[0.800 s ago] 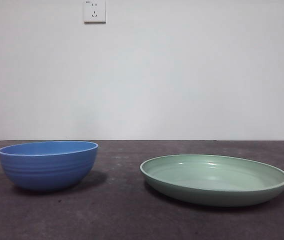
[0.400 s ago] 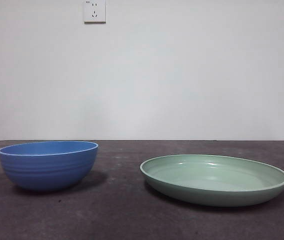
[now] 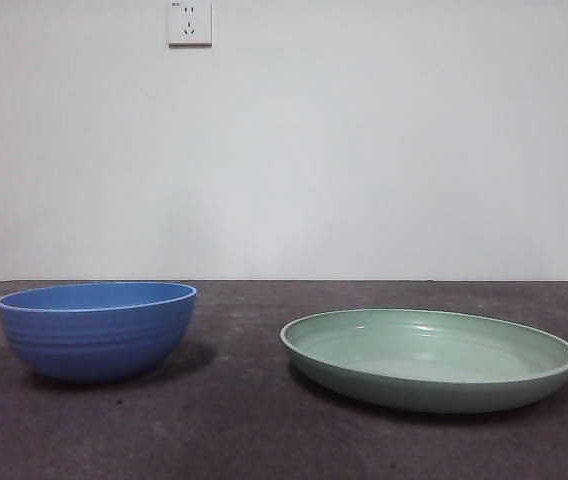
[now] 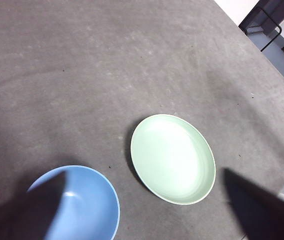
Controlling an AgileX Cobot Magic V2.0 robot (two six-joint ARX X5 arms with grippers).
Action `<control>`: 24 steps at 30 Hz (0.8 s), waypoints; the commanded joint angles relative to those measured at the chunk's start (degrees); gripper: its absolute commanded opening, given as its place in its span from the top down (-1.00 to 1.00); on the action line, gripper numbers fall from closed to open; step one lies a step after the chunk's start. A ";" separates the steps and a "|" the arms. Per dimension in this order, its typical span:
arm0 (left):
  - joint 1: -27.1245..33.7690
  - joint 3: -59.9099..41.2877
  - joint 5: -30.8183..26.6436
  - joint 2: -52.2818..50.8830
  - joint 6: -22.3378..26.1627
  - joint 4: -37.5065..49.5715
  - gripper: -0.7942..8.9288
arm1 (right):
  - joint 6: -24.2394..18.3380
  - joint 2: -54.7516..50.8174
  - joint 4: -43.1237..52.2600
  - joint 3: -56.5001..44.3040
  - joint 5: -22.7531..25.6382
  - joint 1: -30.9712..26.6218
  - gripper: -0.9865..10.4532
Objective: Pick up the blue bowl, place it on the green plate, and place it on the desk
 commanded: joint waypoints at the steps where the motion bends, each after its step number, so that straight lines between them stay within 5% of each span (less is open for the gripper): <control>1: -0.20 1.42 0.35 0.48 0.70 0.55 -0.57 | -0.52 0.22 0.35 1.07 -0.17 0.07 -0.24; 11: -0.11 1.40 -0.09 1.57 0.85 -2.84 -0.57 | -0.42 0.20 0.31 1.07 -0.22 0.07 -0.24; 19: 0.17 1.38 -13.27 10.75 2.19 -11.80 -0.56 | -0.24 0.20 0.31 1.07 -0.35 0.07 -0.24; 24: 0.59 1.38 -13.88 19.37 2.40 -11.58 -0.56 | -0.26 0.20 0.33 1.07 -0.35 0.07 -0.24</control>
